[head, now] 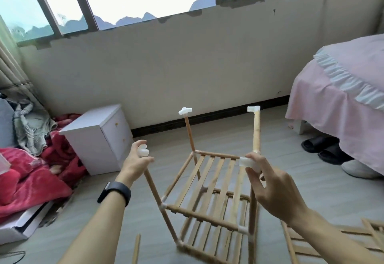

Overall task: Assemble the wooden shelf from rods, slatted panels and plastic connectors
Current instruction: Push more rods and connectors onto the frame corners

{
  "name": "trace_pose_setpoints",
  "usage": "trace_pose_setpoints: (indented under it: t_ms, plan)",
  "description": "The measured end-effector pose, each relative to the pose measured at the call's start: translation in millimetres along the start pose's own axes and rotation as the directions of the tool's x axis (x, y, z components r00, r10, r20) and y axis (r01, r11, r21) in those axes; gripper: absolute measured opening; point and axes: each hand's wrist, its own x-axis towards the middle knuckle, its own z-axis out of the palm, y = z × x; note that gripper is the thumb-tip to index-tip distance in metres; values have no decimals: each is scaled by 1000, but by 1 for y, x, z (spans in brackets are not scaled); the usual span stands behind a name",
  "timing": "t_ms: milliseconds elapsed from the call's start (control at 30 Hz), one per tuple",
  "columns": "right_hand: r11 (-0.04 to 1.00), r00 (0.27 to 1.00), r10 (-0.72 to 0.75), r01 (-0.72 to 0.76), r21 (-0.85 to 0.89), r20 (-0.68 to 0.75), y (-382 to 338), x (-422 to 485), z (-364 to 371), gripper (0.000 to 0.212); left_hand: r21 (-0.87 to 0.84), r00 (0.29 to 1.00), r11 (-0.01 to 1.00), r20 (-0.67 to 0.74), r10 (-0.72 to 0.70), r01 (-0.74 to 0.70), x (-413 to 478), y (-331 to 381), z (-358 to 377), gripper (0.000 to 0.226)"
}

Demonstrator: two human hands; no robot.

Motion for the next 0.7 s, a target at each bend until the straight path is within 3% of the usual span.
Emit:
trace_pose_setpoints:
  t_ms: [100, 233, 333, 400, 467, 567, 633, 700]
  plan:
    - [996, 994, 92, -92, 4, -64, 9, 5, 7, 47, 56, 994, 997, -83, 65, -60, -13, -10, 8, 47]
    - [899, 899, 434, -436, -28, -68, 33, 21, 16, 91, 113, 972, 979, -141, 186, -170, -51, -26, 26, 43]
    - [764, 761, 641, -618, -184, 102, 45, 16, 25, 106, 231, 929, 936, -198, 314, -267, -89, -27, 45, 47]
    - [709, 655, 702, -614, -346, 278, 42, 9, 34, 102, 286, 914, 901, -150, 378, -326, -109, -18, 55, 52]
    - [753, 606, 658, -546, -368, 448, 23, 6, 41, 95, 320, 913, 874, -55, 404, -367, -124, -7, 60, 55]
    - [894, 655, 384, -440, -84, 651, -11, 3, 46, 88, 167, 921, 907, 96, 377, -388, -140, 11, 64, 58]
    - [895, 609, 232, -439, 80, 758, -31, -1, 46, 88, 3, 903, 924, 213, 373, -382, -150, 23, 67, 59]
    - [866, 636, 179, -464, 186, 751, -42, -7, 47, 72, -54, 872, 923, 310, 379, -382, -154, 29, 68, 60]
